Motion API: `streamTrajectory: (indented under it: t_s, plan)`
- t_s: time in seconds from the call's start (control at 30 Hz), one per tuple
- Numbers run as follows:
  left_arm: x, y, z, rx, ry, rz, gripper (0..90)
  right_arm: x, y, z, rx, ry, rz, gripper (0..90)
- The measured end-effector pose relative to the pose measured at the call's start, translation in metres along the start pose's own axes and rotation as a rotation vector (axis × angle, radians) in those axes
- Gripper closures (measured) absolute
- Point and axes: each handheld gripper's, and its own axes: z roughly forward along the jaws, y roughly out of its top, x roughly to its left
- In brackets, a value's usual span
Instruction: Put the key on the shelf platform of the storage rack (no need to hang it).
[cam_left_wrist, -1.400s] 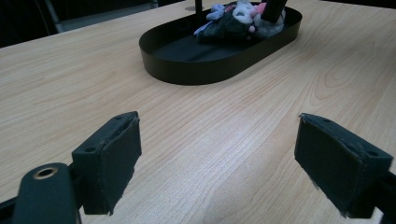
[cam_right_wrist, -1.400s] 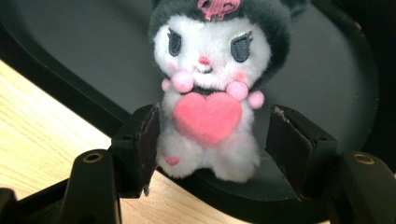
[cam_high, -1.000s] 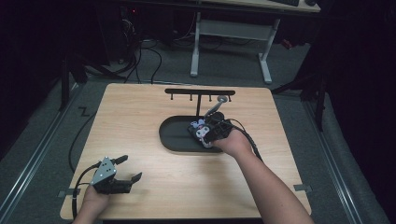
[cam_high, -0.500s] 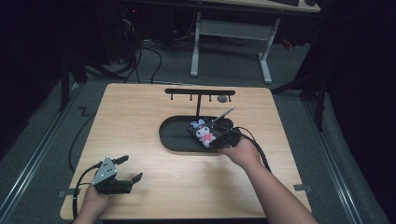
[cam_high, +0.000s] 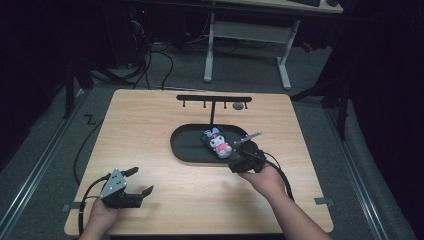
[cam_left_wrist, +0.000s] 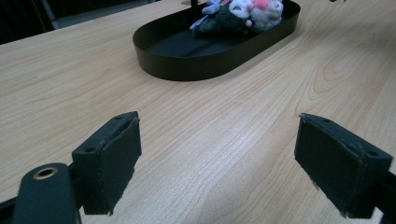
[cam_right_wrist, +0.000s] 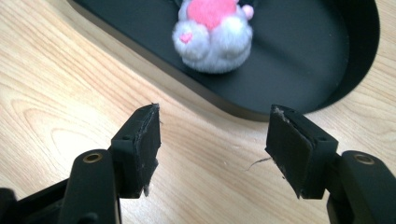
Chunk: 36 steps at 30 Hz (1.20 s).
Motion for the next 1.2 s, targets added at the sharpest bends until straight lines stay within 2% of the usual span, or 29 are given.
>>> streamTrajectory:
  t_s: [0.3,0.47,0.67,0.77,0.9,1.0,1.1,1.2]
  plan:
    - [-0.001,0.0,0.0,0.008,0.001,0.004,15.2,0.011,-0.035,-0.001,-0.1,-0.026,-0.04,35.8]
    - [-0.001,0.0,0.0,0.01,0.002,0.006,15.2,0.014,-0.053,0.003,-0.15,-0.013,-0.035,35.7]
    - [-0.001,0.0,0.0,0.011,0.001,0.005,15.2,0.018,-0.075,0.006,-0.246,-0.019,-0.034,36.1]
    - [-0.003,0.0,0.0,0.009,-0.001,0.006,15.2,0.021,-0.087,0.008,-0.29,-0.006,-0.013,36.1]
    - [-0.004,0.0,0.0,0.006,-0.001,0.006,15.2,0.026,-0.105,0.012,-0.353,0.001,-0.017,33.9]
    - [-0.005,0.001,0.001,0.004,-0.002,0.007,15.2,0.029,-0.118,0.011,-0.424,-0.009,-0.037,32.0]
    - [-0.006,0.002,0.002,0.004,-0.003,0.014,15.2,0.027,-0.12,0.003,-0.473,0.011,-0.031,28.5]
    - [-0.006,0.002,0.003,0.006,-0.001,0.009,15.2,0.025,-0.123,0.004,-0.477,0.012,-0.02,28.6]
